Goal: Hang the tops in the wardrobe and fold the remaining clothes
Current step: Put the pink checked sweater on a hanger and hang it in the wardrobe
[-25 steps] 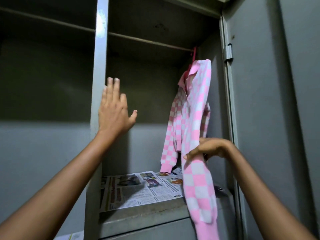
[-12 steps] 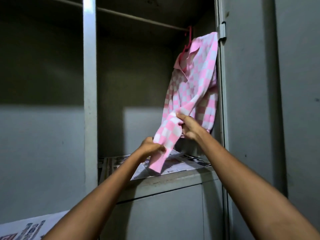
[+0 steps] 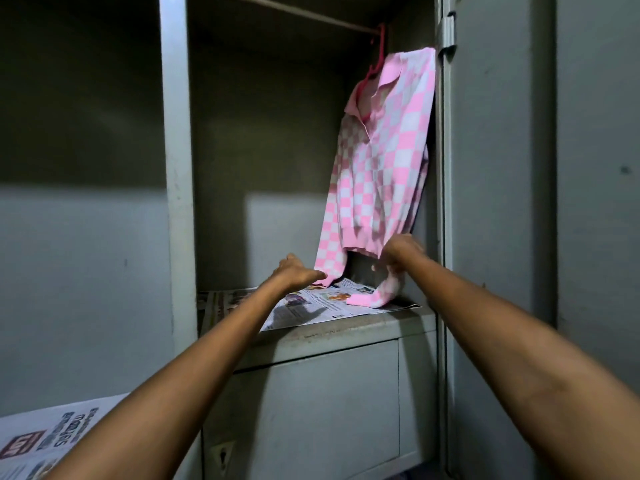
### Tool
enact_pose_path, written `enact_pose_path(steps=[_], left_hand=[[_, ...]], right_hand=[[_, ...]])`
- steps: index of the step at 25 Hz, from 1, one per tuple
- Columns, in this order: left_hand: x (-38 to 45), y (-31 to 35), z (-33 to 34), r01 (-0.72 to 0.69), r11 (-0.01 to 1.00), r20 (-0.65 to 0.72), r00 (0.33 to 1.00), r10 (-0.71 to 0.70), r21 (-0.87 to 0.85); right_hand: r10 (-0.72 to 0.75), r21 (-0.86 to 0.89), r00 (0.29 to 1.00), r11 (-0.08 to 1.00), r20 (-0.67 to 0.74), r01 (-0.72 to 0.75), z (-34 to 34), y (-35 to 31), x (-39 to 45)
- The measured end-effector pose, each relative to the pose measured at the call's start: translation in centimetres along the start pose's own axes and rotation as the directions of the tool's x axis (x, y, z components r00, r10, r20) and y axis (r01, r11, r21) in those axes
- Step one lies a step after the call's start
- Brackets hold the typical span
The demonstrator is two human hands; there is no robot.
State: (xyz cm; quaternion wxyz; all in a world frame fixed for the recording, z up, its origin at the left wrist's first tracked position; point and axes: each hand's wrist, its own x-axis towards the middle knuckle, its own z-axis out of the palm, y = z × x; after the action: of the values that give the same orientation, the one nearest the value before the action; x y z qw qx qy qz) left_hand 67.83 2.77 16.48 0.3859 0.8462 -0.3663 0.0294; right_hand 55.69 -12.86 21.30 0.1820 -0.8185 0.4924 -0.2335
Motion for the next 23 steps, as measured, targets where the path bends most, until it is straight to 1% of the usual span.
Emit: enact_pose_path(steps=[1, 2, 3, 4, 5, 6, 7, 8, 9, 10, 11, 12, 13, 14, 15, 16, 18, 20, 21, 22, 23], left_hand=[[-0.1, -0.2, 0.3, 0.001, 1.0, 0.018, 1.0, -0.001, -0.012], [-0.3, -0.4, 0.6, 0.002, 1.0, 0.037, 0.999, -0.001, -0.025], [-0.5, -0.5, 1.0, -0.001, 1.0, 0.049, 0.999, 0.002, -0.026], [-0.9, -0.6, 1.3, -0.002, 1.0, 0.054, 0.999, 0.002, -0.01], [-1.1, -0.8, 1.5, -0.002, 1.0, 0.053, 0.999, 0.001, 0.016], [-1.3, -1.0, 1.8, -0.001, 0.999, 0.051, 0.999, -0.002, 0.047], [-1.4, -1.1, 2.0, 0.003, 0.997, 0.05, 0.999, -0.007, 0.08], [-1.5, -1.2, 2.2, 0.005, 0.993, 0.046, 0.999, -0.011, 0.116], [-1.6, -1.1, 2.4, -0.003, 0.988, 0.044, 0.999, -0.004, 0.154], [-1.7, -1.0, 2.6, -0.023, 0.982, 0.048, 0.999, 0.014, 0.19], [-1.8, -1.0, 2.9, -0.045, 0.973, 0.059, 0.998, 0.033, 0.226], [-2.0, -1.0, 3.3, -0.071, 0.963, 0.082, 0.995, 0.051, 0.262], [-2.3, -1.0, 3.7, -0.096, 0.95, 0.124, 0.99, 0.062, 0.298], [-2.6, -1.0, 4.2, -0.113, 0.938, 0.181, 0.982, 0.055, 0.329], [-2.8, -1.2, 4.6, -0.12, 0.928, 0.236, 0.971, 0.036, 0.353], [-2.9, -1.4, 5.0, -0.119, 0.92, 0.267, 0.964, 0.016, 0.373], [-3.1, -1.6, 5.5, -0.1, 0.912, 0.256, 0.967, -0.006, 0.398], [-3.7, -1.4, 5.5, -0.075, 0.925, 0.19, 0.982, 0.003, 0.372], [-4.4, -1.3, 5.4, -0.084, 0.941, 0.136, 0.99, 0.041, 0.328], [-5.1, -1.1, 5.4, -0.127, 0.958, 0.055, 0.992, 0.116, 0.259], [-6.0, -1.0, 5.4, -0.205, 0.963, -0.043, 0.976, 0.215, 0.174]], right_hand=[[0.024, 0.189, 0.998, 0.981, 0.061, -0.035, 0.1, 0.3, -0.4], [0.023, 0.417, 0.998, 0.908, 0.05, -0.042, 0.5, 1.0, -0.5], [0.01, 0.609, 1.0, 0.793, 0.004, -0.01, 1.1, 2.1, -0.3], [0.026, 0.752, 0.999, 0.659, -0.03, 0.005, 1.9, 3.0, 0.0], [0.054, 0.817, 0.997, 0.576, -0.062, 0.019, 2.8, 3.7, 0.3], [0.097, 0.814, 0.987, 0.578, -0.126, 0.047, 3.8, 3.8, 0.3], [0.142, 0.749, 0.964, 0.658, -0.224, 0.077, 4.8, 3.7, 0.4], [0.139, 0.644, 0.938, 0.757, -0.318, 0.106, 5.6, 3.4, 0.1], [0.069, 0.519, 0.922, 0.841, -0.38, 0.151, 6.3, 3.2, -0.2], [-0.049, 0.371, 0.918, 0.905, -0.393, 0.207, 7.0, 3.2, -0.5], [-0.147, 0.219, 0.928, 0.948, -0.341, 0.231, 7.7, 3.4, -0.4], [-0.183, 0.089, 0.951, 0.973, -0.25, 0.211, 8.3, 3.8, -0.5], [-0.164, -0.01, 0.975, 0.986, -0.15, 0.164, 8.7, 4.6, -0.2], [-0.142, -0.053, 0.987, 0.989, -0.074, 0.139, 9.0, 5.2, 0.2], [-0.157, -0.029, 0.987, 0.987, -0.046, 0.156, 9.1, 5.7, 0.3], [-0.202, 0.059, 0.977, 0.977, -0.072, 0.206, 9.1, 5.9, 0.1], [-0.313, 0.215, 0.93, 0.911, -0.193, 0.351, 9.4, 6.1, -0.8], [-0.416, 0.256, 0.868, 0.838, -0.272, 0.482, 9.5, 6.0, -2.1], [-0.453, 0.265, 0.84, 0.806, -0.3, 0.529, 9.8, 5.9, -2.8], [-0.474, 0.28, 0.813, 0.774, -0.337, 0.568, 10.0, 5.8, -3.7], [-0.476, 0.305, 0.786, 0.739, -0.394, 0.601, 10.4, 5.6, -4.9]])
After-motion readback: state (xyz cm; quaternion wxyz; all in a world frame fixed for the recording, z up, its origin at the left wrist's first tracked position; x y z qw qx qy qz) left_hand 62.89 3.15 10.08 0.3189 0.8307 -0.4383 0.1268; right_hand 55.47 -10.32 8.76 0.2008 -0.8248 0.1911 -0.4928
